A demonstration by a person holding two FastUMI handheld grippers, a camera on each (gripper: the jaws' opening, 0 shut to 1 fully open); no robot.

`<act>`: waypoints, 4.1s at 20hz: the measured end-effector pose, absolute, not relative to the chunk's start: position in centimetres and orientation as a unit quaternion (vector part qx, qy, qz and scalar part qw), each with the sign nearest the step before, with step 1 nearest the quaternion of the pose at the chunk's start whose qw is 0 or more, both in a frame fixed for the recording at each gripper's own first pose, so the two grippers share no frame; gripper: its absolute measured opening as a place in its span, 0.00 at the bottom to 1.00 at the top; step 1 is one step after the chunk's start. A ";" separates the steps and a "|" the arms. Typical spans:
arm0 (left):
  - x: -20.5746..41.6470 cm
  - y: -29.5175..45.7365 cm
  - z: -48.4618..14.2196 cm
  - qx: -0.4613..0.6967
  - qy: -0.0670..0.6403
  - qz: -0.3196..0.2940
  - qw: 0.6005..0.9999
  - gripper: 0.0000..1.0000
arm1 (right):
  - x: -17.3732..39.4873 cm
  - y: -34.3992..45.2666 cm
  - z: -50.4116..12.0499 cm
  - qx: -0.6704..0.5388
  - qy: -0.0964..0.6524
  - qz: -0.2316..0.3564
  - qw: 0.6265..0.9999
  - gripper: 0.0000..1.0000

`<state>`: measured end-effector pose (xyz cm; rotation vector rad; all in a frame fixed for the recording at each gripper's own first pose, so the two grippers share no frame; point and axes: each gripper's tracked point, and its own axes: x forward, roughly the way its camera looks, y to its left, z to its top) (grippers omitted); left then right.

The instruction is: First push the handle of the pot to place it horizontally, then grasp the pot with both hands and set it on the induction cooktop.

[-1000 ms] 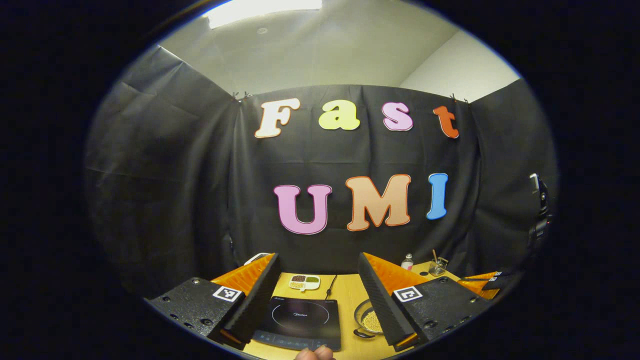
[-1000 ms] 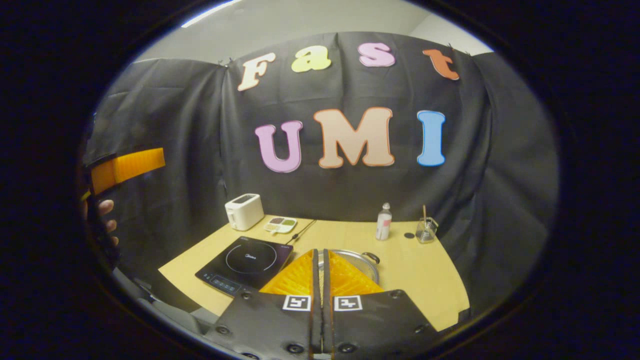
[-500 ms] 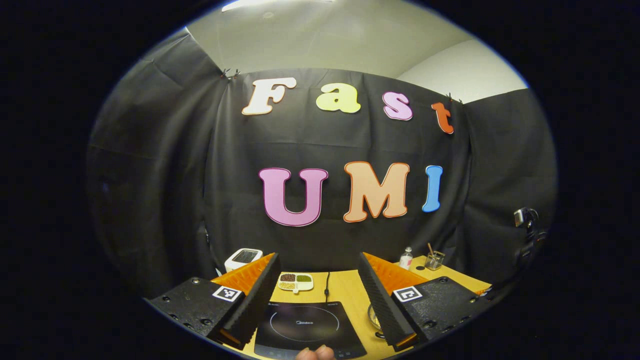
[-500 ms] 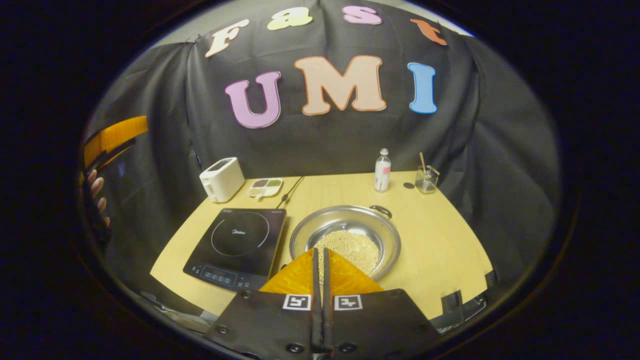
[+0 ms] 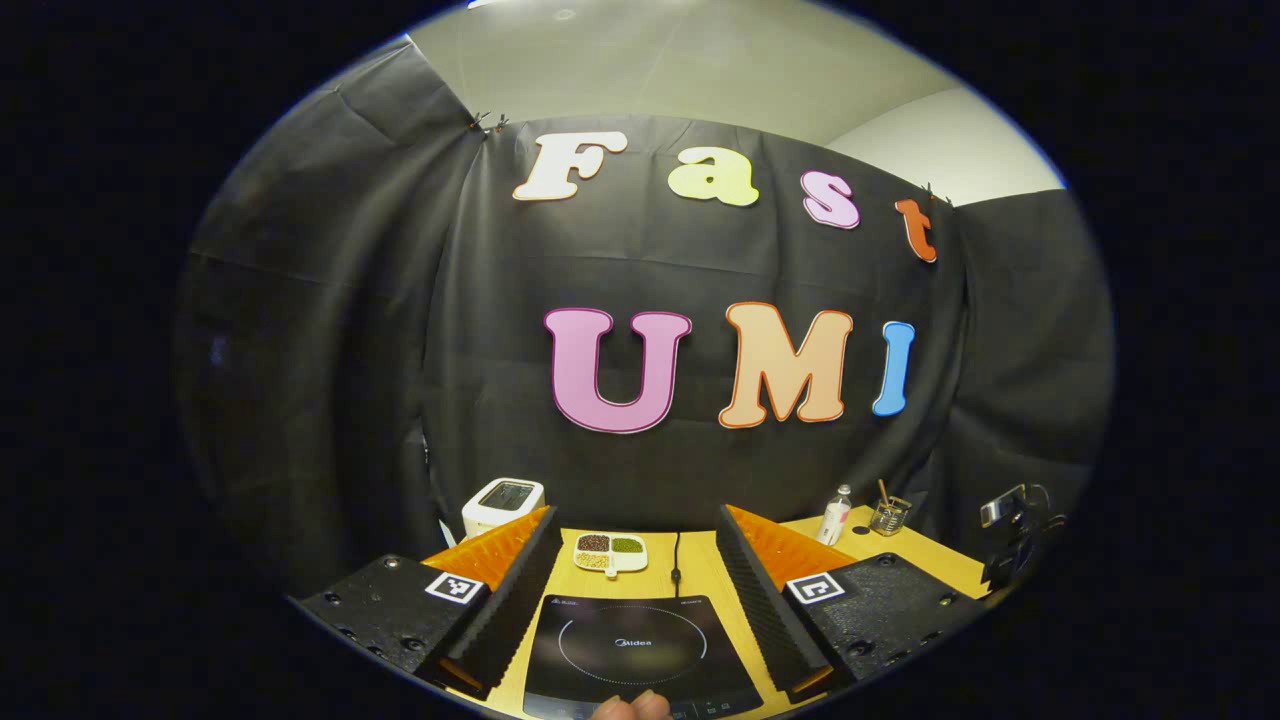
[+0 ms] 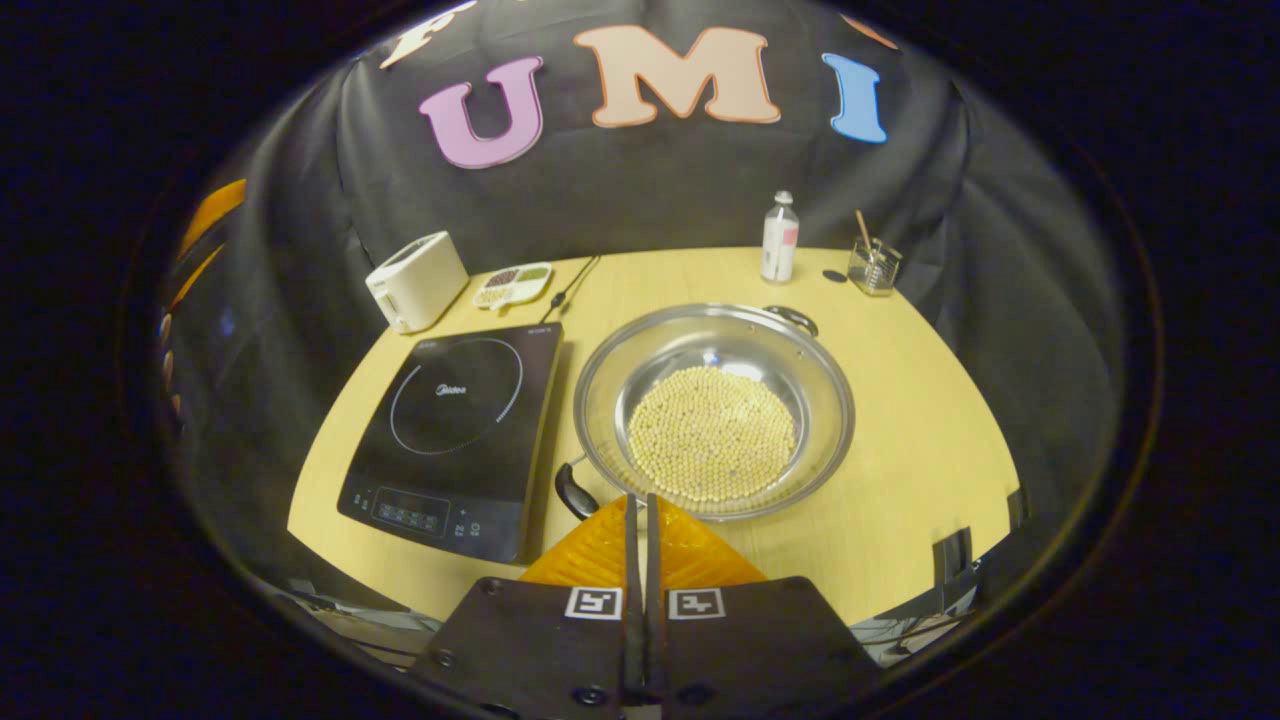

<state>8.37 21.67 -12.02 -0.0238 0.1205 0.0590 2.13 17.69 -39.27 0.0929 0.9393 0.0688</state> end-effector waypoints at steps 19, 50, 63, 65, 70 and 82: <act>8.8 27.1 -14.6 -0.036 0.085 0.069 0.993 0.94 | 2.8 21.2 -47.5 0.041 0.553 0.013 0.832 0.03; 6.9 24.2 -15.3 -0.049 0.113 0.056 0.991 0.94 | 11.4 26.4 -44.4 0.200 0.492 0.029 0.847 0.03; 8.2 11.4 -27.1 -0.098 0.283 -0.055 0.953 0.95 | 13.5 10.6 -41.3 0.090 0.413 -0.004 0.906 0.03; 8.7 9.0 -29.7 -0.118 0.316 -0.057 0.940 0.95 | 14.1 7.5 -41.9 0.073 0.421 -0.014 0.904 0.13; 10.0 5.7 -36.1 -0.116 0.392 -0.033 0.912 0.94 | 16.1 1.4 -43.6 0.040 0.422 -0.007 0.906 0.24; 11.7 5.5 -45.3 -0.050 0.474 0.013 0.879 0.93 | 17.9 -3.4 -48.3 0.038 0.456 0.027 0.889 0.55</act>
